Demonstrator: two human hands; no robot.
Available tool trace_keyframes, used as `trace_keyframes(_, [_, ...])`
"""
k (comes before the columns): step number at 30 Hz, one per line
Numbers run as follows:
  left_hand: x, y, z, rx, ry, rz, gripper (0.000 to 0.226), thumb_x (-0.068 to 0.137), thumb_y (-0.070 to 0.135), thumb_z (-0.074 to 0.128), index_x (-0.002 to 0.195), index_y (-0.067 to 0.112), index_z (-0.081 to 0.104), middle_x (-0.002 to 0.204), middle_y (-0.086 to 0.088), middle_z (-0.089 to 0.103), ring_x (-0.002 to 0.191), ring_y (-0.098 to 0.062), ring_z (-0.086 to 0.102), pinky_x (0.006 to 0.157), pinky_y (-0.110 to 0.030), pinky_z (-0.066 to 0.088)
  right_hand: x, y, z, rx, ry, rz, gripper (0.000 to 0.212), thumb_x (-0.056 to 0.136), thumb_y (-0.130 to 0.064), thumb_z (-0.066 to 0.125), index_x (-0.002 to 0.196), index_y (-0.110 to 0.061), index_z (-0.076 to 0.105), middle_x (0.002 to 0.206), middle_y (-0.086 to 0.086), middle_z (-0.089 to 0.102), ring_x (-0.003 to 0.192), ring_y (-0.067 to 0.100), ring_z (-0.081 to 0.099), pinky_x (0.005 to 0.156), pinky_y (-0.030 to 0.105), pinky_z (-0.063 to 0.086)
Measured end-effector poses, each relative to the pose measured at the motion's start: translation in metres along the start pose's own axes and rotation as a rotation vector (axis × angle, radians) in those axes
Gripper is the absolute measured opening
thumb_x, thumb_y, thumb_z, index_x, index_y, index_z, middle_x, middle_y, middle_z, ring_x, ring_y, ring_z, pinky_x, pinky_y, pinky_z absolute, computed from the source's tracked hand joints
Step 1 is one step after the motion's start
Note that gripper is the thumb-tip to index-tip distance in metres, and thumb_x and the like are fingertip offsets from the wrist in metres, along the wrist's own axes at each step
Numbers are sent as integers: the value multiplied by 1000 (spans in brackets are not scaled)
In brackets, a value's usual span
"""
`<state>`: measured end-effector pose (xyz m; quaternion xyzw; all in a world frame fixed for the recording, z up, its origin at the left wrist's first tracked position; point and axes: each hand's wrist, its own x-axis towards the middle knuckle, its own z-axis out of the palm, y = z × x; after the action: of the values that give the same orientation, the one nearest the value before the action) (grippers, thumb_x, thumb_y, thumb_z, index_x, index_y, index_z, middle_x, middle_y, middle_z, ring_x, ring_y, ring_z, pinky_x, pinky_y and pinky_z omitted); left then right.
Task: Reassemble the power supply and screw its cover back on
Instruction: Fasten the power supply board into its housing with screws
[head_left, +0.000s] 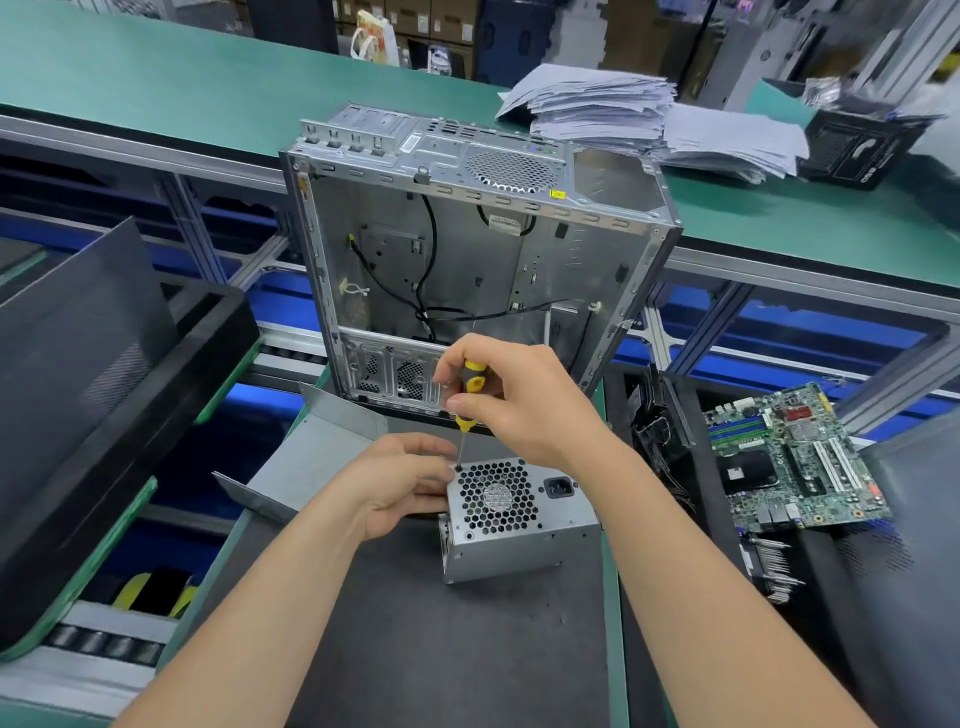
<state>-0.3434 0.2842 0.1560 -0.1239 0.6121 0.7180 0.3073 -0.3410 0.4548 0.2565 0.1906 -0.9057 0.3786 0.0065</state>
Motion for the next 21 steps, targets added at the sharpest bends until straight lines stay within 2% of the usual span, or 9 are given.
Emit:
trace_keyframes(3, [0, 0, 0, -4, 9, 0, 25, 91, -15, 62, 110, 2, 63, 86, -19, 76, 78, -29, 74, 74, -42, 64, 1, -4, 5, -48, 70, 54, 20, 87, -26, 82, 95, -36, 66, 84, -13, 71, 83, 6, 66, 78, 31, 54])
trace_keyframes(7, [0, -1, 1, -27, 12, -7, 24, 91, -15, 62, 106, 3, 63, 86, -19, 75, 78, -29, 74, 85, -48, 61, 1, -6, 13, -99, 171, 114, 22, 84, -35, 84, 95, -36, 65, 81, -13, 68, 89, 6, 60, 69, 26, 47])
trace_keyframes(9, [0, -2, 2, -35, 9, -10, 23, 91, -15, 61, 105, 3, 62, 76, -15, 74, 68, -24, 73, 87, -49, 60, 1, -6, 15, -87, 171, 90, 22, 85, -35, 83, 97, -36, 64, 81, -12, 68, 86, 8, 64, 74, 31, 53])
trace_keyframes(11, [0, -3, 2, -47, 3, -12, 23, 92, -14, 60, 104, 4, 61, 68, -10, 71, 59, -19, 71, 87, -50, 60, 0, -5, 14, -55, 100, 34, 22, 88, -32, 80, 102, -36, 64, 83, -10, 68, 80, 9, 67, 79, 38, 57])
trace_keyframes(14, [0, -5, 1, -55, 5, 0, 21, 92, -13, 62, 104, 5, 61, 70, -10, 72, 62, -20, 72, 83, -48, 61, -3, 0, 10, 118, -30, -22, 20, 94, -19, 74, 106, -32, 64, 93, -6, 72, 88, 15, 71, 85, 43, 59])
trace_keyframes(15, [0, -5, 1, -50, 3, 4, 21, 93, -12, 62, 105, 5, 62, 71, -10, 72, 64, -20, 72, 82, -48, 62, -5, 2, 10, 178, -26, -24, 20, 95, -15, 73, 105, -30, 64, 95, -3, 73, 92, 17, 72, 86, 44, 59])
trace_keyframes(17, [0, -5, 1, -37, -3, 8, 21, 93, -11, 63, 106, 5, 62, 72, -10, 73, 65, -20, 73, 83, -47, 62, -6, 5, 10, 206, 39, -8, 18, 94, -17, 75, 102, -29, 64, 90, 2, 71, 86, 18, 72, 84, 45, 59])
trace_keyframes(21, [1, -6, 1, -40, -5, 16, 21, 92, -11, 63, 108, 3, 62, 82, -16, 74, 75, -27, 73, 84, -49, 62, -6, 1, 21, 66, 140, 13, 19, 91, -30, 78, 98, -35, 61, 78, -6, 63, 75, 17, 63, 76, 46, 58])
